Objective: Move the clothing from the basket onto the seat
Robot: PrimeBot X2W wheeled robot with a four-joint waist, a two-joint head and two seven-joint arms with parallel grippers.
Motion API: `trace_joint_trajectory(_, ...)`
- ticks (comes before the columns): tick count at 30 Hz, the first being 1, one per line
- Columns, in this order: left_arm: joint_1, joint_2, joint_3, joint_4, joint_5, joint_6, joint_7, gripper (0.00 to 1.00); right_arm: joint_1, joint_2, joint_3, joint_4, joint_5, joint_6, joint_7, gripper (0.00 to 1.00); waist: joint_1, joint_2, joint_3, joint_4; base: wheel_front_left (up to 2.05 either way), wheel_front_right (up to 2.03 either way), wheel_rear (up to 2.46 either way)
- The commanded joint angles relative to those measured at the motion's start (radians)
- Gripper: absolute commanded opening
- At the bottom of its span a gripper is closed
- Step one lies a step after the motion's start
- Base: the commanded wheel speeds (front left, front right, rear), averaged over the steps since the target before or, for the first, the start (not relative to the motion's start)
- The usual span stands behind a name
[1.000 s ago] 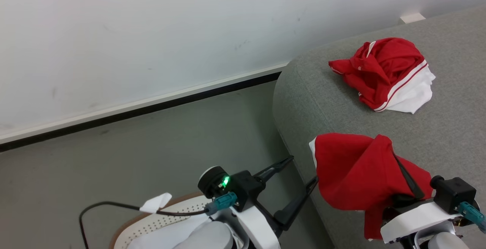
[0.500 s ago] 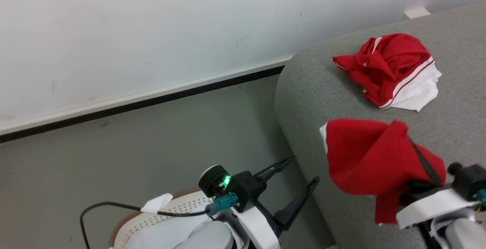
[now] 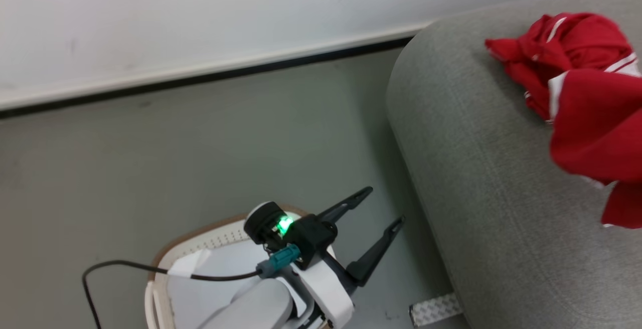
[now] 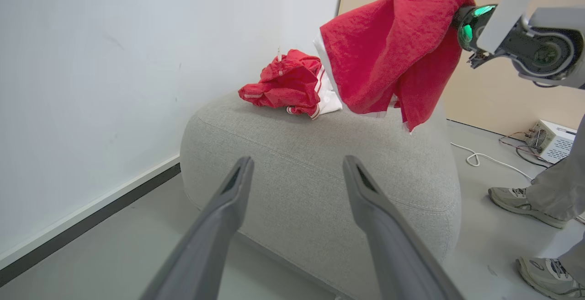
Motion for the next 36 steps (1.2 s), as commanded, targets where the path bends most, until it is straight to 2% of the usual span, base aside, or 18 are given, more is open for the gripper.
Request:
trace_joint_trajectory(1,-0.014,0.016,0.004,-0.009,0.006,-0.001,0.000,1.00,-0.027,-0.020,-0.035,0.022,0.004,-0.002,0.006,0.00,-0.0001,0.0000,0.064,0.025,0.00,0.00,0.00)
trace_joint_trajectory(8,-0.043,0.053,0.003,-0.024,0.013,-0.004,0.000,1.00,-0.122,-0.087,-0.106,0.131,0.025,-0.002,0.033,0.00,-0.0001,0.0000,0.181,0.052,0.00,0.00,0.00)
trace_joint_trajectory(18,-0.092,0.087,0.003,-0.038,0.021,-0.006,0.000,1.00,-0.298,-0.179,-0.116,0.327,-0.037,-0.002,0.084,0.00,-0.0001,0.0000,0.309,0.122,0.00,0.00,0.00)
trace_joint_trajectory(24,-0.116,0.092,0.010,-0.039,0.022,0.001,0.000,1.00,-0.390,-0.222,-0.109,0.473,-0.079,-0.002,0.217,0.00,-0.0001,0.0000,0.349,0.160,0.00,0.00,0.00)
trace_joint_trajectory(25,-0.118,0.091,0.013,-0.038,0.021,0.003,0.000,1.00,-0.399,-0.227,-0.103,0.495,-0.082,-0.002,0.247,0.03,-0.0001,0.0000,0.351,0.164,0.00,0.00,0.00)
trace_joint_trajectory(27,-0.120,0.089,0.016,-0.040,0.019,0.005,0.000,1.00,-0.421,-0.233,-0.095,0.532,-0.080,-0.002,0.296,0.20,-0.0001,0.0000,0.354,0.170,0.00,0.00,0.00)
trace_joint_trajectory(28,-0.120,0.088,0.017,-0.041,0.018,0.005,0.000,1.00,-0.427,-0.229,-0.086,0.546,-0.075,-0.002,0.321,0.36,-0.0001,0.0000,0.354,0.173,0.00,0.00,0.00)
trace_joint_trajectory(31,-0.117,0.090,0.022,-0.040,0.017,0.005,0.000,1.00,-0.440,-0.222,-0.064,0.587,-0.060,-0.002,0.393,0.49,-0.0001,0.0000,0.353,0.174,0.00,0.00,0.00)
trace_joint_trajectory(32,-0.116,0.090,0.024,-0.038,0.016,0.005,0.000,1.00,-0.445,-0.220,-0.058,0.597,-0.056,-0.002,0.411,0.59,-0.0001,0.0000,0.351,0.173,0.00,0.00,0.00)
trace_joint_trajectory(33,-0.115,0.091,0.025,-0.036,0.015,0.004,0.000,1.00,-0.449,-0.216,-0.052,0.602,-0.053,-0.002,0.421,0.81,-0.0001,0.0000,0.347,0.172,0.00,0.00,0.00)
trace_joint_trajectory(34,-0.113,0.090,0.028,-0.034,0.014,0.005,0.000,1.00,-0.452,-0.213,-0.046,0.605,-0.052,-0.002,0.428,0.95,-0.0001,0.0000,0.342,0.170,0.00,0.00,0.00)
trace_joint_trajectory(35,-0.110,0.090,0.029,-0.033,0.013,0.005,0.000,1.00,-0.452,-0.210,-0.038,0.605,-0.050,-0.002,0.425,1.00,-0.0001,0.0000,0.335,0.167,0.00,0.00,0.00)
trace_joint_trajectory(36,-0.105,0.089,0.031,-0.031,0.011,0.006,0.000,1.00,-0.449,-0.202,-0.023,0.595,-0.044,-0.002,0.422,1.00,-0.0001,0.0000,0.327,0.164,0.00,0.00,0.00)
